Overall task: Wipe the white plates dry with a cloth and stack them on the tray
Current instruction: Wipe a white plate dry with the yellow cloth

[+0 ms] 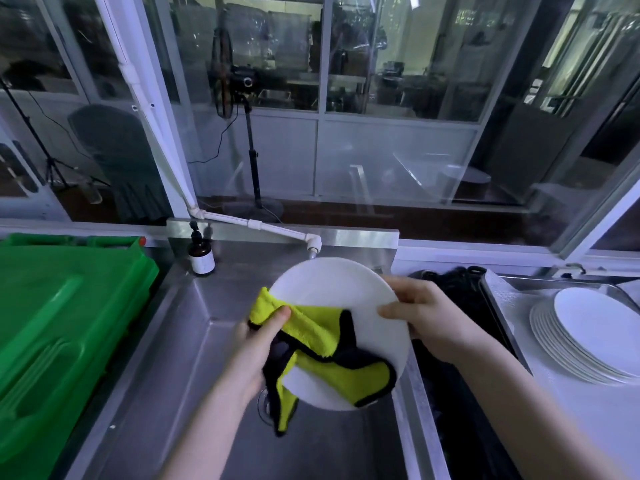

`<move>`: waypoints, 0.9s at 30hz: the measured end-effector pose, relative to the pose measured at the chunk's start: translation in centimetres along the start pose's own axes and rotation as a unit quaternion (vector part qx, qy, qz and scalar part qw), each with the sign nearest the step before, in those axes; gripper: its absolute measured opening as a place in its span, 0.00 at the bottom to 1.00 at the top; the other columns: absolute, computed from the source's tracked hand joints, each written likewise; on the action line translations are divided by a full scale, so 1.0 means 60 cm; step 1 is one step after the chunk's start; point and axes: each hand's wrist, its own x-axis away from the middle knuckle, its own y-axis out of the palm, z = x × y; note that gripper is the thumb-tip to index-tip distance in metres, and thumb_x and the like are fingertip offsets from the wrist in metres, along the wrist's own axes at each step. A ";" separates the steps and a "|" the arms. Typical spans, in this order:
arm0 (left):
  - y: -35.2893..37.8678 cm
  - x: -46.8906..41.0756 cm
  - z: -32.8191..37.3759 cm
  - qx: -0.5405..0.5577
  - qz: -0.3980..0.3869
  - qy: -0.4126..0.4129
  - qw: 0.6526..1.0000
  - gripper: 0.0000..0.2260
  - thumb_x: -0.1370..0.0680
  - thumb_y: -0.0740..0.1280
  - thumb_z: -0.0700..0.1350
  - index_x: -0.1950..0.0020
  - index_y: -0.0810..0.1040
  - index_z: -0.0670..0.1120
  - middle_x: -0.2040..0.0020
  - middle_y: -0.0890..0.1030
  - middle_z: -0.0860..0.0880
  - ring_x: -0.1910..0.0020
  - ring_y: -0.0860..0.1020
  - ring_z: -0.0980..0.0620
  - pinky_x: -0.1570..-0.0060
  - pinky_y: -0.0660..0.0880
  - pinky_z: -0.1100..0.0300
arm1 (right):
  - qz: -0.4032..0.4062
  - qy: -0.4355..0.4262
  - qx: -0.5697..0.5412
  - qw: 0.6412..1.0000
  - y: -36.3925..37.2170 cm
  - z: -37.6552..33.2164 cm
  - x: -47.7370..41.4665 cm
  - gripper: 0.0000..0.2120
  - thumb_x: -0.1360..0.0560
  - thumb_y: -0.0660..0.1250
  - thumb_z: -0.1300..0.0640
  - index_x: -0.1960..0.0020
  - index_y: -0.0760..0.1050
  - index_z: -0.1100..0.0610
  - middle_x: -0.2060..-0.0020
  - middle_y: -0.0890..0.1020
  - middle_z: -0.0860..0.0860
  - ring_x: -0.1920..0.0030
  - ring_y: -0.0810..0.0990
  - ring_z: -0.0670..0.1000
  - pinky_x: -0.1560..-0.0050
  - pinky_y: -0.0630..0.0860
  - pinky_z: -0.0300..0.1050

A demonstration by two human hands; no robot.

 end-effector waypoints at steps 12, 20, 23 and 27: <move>0.015 -0.005 0.072 -0.317 -0.124 0.208 0.917 0.15 0.33 0.80 0.44 0.51 0.81 0.55 0.60 0.85 0.57 0.61 0.81 0.60 0.57 0.74 0.68 | -0.053 -0.066 0.182 0.980 0.018 -0.015 0.011 0.12 0.22 0.71 0.60 0.41 0.80 0.49 0.51 0.85 0.42 0.51 0.82 0.42 0.53 0.76 0.38; 0.013 0.010 0.054 -0.243 -0.101 0.178 0.948 0.17 0.32 0.78 0.43 0.46 0.81 0.52 0.56 0.86 0.54 0.56 0.82 0.59 0.56 0.75 0.69 | 0.017 -0.120 0.273 0.954 0.018 -0.002 -0.003 0.07 0.21 0.69 0.61 0.49 0.84 0.50 0.57 0.85 0.40 0.56 0.82 0.41 0.55 0.76 0.36; 0.007 0.026 0.004 -0.026 0.001 0.050 0.998 0.15 0.29 0.75 0.42 0.43 0.81 0.41 0.51 0.86 0.44 0.48 0.84 0.44 0.52 0.81 0.55 | 0.075 -0.102 0.126 0.984 0.007 0.013 0.006 0.08 0.20 0.68 0.60 0.50 0.85 0.52 0.58 0.86 0.49 0.58 0.81 0.46 0.57 0.76 0.44; 0.000 0.019 0.010 -0.093 0.015 0.055 0.994 0.10 0.28 0.75 0.39 0.47 0.81 0.45 0.53 0.86 0.48 0.50 0.84 0.47 0.51 0.80 0.55 | 0.100 -0.070 0.045 0.991 0.019 0.041 0.021 0.08 0.20 0.67 0.60 0.45 0.84 0.56 0.53 0.84 0.60 0.54 0.80 0.53 0.54 0.74 0.51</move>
